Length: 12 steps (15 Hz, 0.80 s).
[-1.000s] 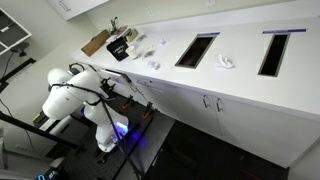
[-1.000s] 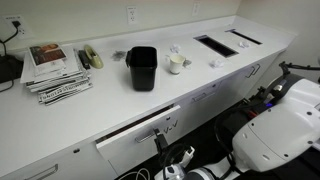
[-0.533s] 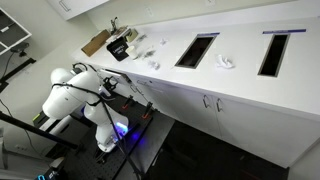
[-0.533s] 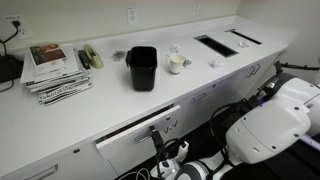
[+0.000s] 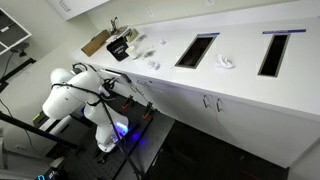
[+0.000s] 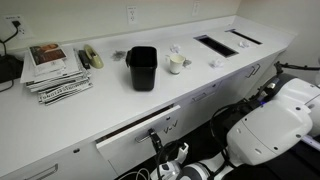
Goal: Open the second drawer from the right then put the white paper in the open drawer
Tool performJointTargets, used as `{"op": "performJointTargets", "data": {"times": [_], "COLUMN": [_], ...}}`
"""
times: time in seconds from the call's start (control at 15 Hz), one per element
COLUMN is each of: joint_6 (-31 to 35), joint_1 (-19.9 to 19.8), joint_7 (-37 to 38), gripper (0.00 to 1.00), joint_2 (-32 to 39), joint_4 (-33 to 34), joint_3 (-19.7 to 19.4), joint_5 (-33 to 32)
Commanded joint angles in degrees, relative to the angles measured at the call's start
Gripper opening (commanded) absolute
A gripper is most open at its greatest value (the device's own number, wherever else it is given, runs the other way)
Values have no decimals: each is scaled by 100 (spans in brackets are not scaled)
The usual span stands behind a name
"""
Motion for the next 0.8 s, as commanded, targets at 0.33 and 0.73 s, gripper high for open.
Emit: {"op": "performJointTargets", "data": {"times": [0.33, 0.73], "joint_6": [-155, -611], "joint_1": [95, 422], "joint_7": [29, 171], "gripper": [3, 3], "joint_2": [-3, 1], "joint_4": [80, 62], "joint_3": [99, 340], "joint_5": [-38, 127]}}
